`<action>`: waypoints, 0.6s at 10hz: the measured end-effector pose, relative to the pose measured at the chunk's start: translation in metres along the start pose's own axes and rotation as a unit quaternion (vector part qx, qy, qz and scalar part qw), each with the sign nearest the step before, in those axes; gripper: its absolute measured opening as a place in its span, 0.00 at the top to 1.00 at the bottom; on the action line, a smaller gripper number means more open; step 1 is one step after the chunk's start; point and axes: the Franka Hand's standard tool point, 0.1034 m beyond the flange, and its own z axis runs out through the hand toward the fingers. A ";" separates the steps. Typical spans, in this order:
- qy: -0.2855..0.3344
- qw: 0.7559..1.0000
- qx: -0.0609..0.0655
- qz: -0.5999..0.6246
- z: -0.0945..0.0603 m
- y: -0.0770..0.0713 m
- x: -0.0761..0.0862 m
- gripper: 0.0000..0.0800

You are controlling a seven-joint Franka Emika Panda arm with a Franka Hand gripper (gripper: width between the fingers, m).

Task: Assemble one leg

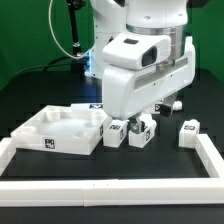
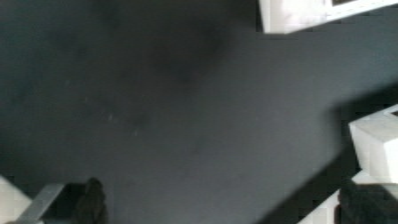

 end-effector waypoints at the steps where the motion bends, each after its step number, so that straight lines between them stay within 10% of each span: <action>1: -0.007 1.000 0.004 0.030 -0.001 -0.005 0.001 0.19; 6: -0.005 0.996 0.002 0.092 -0.004 -0.017 0.007 0.19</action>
Offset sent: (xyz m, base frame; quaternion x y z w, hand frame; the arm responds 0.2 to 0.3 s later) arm 0.0000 0.0000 0.0000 0.0000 0.0000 0.0000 1.0000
